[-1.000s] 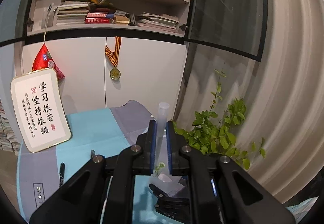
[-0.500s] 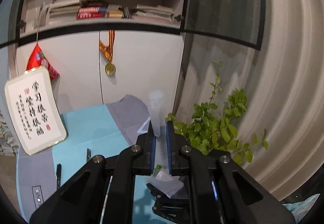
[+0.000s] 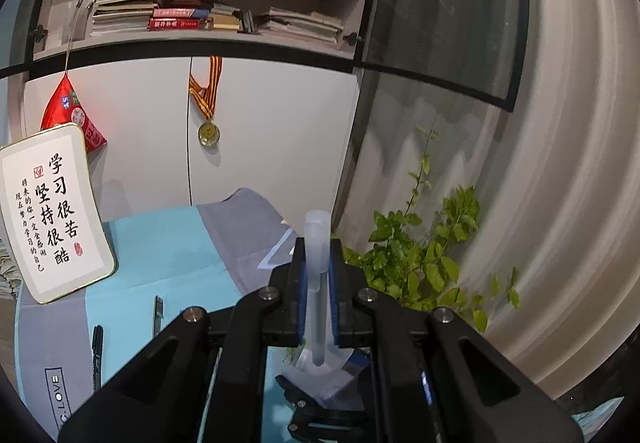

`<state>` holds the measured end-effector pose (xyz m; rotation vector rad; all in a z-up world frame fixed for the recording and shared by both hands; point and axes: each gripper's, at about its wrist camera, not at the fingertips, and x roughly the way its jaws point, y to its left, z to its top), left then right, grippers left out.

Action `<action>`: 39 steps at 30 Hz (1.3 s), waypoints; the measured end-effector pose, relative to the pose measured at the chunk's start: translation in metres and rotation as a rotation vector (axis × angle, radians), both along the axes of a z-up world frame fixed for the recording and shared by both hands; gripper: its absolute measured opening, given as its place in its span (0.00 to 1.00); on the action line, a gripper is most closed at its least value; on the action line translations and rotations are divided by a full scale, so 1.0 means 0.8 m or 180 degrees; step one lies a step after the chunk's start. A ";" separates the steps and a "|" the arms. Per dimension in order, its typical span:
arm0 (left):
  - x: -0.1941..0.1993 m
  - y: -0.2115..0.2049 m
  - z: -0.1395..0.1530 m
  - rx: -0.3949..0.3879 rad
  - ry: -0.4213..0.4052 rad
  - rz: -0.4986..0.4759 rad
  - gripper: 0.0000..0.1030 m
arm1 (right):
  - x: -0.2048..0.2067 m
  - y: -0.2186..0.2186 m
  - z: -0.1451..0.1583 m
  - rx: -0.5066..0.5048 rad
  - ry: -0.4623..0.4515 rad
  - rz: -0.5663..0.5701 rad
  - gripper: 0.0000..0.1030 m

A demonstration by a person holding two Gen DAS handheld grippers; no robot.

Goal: Organize stationery
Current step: 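Lift the clear pen and drop it into the frosted cup, then return the left gripper to the pens and grasp the black marker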

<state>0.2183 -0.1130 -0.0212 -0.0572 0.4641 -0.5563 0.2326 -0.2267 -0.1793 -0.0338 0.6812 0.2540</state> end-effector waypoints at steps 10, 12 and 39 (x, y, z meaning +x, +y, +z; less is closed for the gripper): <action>0.011 -0.014 -0.036 0.0305 0.0310 -0.0081 0.07 | 0.000 0.000 0.000 0.0000 0.0000 0.0000 0.68; 0.009 -0.012 -0.037 0.0322 0.0318 -0.0094 0.07 | 0.000 0.000 0.000 -0.0001 0.0000 0.0000 0.68; 0.027 0.207 -0.188 0.1227 0.0974 0.1366 0.41 | 0.002 0.000 0.001 -0.0034 0.0006 -0.0010 0.68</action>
